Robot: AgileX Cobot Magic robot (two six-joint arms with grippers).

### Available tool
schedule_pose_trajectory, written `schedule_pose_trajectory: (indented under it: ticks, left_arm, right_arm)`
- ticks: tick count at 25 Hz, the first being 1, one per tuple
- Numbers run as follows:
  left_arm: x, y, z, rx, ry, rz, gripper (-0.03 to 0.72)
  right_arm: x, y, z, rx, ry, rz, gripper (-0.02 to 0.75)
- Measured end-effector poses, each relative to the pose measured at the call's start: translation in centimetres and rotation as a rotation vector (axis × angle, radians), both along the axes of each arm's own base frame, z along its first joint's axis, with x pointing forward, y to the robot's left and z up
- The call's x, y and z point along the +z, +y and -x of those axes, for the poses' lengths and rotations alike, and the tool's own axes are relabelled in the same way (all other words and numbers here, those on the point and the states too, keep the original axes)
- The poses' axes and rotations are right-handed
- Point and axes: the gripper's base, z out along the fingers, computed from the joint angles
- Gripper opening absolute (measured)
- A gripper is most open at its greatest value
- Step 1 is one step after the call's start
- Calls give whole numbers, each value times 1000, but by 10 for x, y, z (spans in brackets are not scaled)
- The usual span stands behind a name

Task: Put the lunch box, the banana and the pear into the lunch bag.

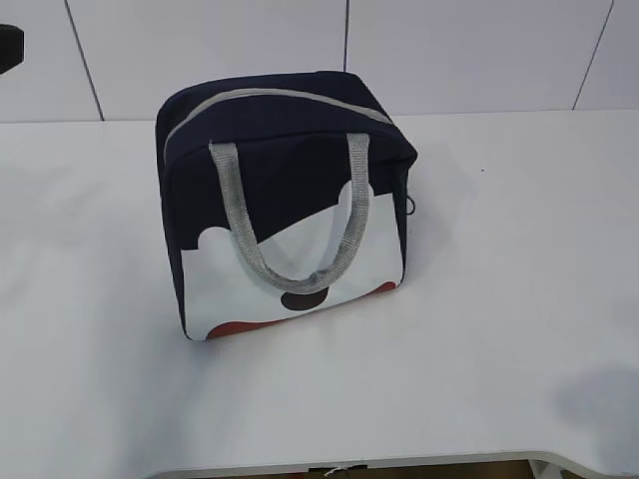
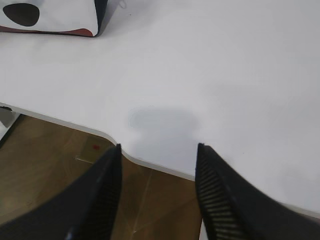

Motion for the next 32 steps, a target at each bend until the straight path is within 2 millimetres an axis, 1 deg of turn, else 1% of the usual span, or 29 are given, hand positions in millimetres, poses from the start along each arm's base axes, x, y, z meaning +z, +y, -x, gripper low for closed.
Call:
schedule_pose_trajectory:
  ticks: [5,13,15,24,32]
  left_arm:
    - [1,-3,1,-37,-6,11,400]
    - [1,-4,1,-41,-6,11,400]
    - [1,-4,2,-43,5,33,400]
    - [-4,-15,9,-173,94,76,400]
    - [-4,-16,10,-181,98,76,400]
  right_arm:
    - [0,0,0,0,0,1,406]
    - [0,0,0,-1,-1,2,406]
    - [0,0,0,-1,-1,2,406]
    - [0,0,0,-1,-1,2,406]
    - [0,0,0,-1,-2,2,406]
